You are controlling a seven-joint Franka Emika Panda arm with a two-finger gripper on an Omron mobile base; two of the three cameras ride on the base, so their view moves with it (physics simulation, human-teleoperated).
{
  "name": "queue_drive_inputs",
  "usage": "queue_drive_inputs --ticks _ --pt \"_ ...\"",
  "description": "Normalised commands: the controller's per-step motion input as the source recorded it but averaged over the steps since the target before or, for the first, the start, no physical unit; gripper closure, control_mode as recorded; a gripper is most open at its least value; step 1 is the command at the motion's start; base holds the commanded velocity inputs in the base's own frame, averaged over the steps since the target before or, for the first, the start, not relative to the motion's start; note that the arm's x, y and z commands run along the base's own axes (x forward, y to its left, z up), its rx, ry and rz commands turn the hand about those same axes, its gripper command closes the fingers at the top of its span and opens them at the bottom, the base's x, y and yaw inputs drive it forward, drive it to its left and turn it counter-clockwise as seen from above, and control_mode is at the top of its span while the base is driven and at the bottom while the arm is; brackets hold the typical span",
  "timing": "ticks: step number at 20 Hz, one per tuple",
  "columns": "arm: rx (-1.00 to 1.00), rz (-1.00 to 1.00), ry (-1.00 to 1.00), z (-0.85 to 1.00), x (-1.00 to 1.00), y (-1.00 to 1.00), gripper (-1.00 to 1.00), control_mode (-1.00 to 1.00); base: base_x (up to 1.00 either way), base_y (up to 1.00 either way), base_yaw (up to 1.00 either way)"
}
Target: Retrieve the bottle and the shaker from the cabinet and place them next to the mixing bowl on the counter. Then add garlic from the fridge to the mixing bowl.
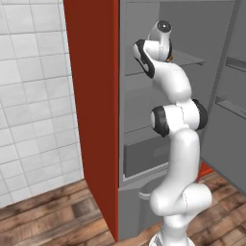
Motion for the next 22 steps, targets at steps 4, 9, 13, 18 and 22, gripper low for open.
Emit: queue_drive_inputs --ticks 4,9,13,18,22 --pt "-0.01 0.00 0.05 -0.07 0.68 -0.17 -1.00 -1.00 0.00 0.00 0.00" --pt "0.00 0.00 0.06 -0.06 0.66 -0.01 -1.00 -1.00 0.00 0.00 0.00" --pt "0.00 0.00 0.05 0.00 0.51 0.00 -1.00 -1.00 0.00 0.00 0.00" --pt "0.00 0.01 0.07 0.00 0.40 0.00 -1.00 -1.00 0.00 0.00 0.00" --pt "-0.02 0.00 0.05 0.01 0.28 0.00 1.00 -1.00 0.00 0.00 0.00"
